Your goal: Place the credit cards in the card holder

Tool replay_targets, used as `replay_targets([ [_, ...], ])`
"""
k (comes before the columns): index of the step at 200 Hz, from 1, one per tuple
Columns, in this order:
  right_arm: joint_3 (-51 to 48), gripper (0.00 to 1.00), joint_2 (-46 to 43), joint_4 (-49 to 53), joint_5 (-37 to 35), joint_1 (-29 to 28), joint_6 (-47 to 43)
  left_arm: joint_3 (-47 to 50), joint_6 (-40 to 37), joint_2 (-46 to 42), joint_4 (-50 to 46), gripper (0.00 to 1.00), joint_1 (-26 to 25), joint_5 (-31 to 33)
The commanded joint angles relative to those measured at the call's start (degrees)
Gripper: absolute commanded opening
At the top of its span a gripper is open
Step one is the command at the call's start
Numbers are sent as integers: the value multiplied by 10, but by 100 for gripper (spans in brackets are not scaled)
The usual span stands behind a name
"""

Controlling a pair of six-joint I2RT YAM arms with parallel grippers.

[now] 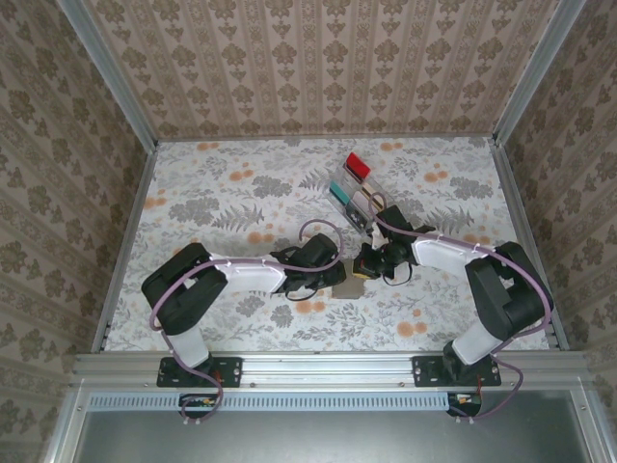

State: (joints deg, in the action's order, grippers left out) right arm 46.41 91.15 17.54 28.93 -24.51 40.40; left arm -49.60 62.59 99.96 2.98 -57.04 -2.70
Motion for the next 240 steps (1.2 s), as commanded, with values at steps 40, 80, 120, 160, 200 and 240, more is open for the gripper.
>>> replay_targets([
  [40, 25, 0, 35, 41, -12, -22, -24, -14, -1, 15, -4, 36, -5, -9],
  [80, 28, 0, 58, 72, -68, -29, -32, -13, -1, 14, -4, 36, -6, -8],
  [120, 6, 0, 62, 65, -80, -43, -34, -12, 0, 11, -6, 36, -5, -6],
  [160, -39, 0, 59, 37, -110, -51, -10, -10, -1, 7, -7, 36, -5, -1],
  [200, -66, 0, 62, -1, -87, -53, 11, -7, -15, -5, -8, 36, -5, -1],
  [240, -80, 13, -9, -18, -73, -65, 13, 18, -37, -37, 12, 39, -7, 2],
])
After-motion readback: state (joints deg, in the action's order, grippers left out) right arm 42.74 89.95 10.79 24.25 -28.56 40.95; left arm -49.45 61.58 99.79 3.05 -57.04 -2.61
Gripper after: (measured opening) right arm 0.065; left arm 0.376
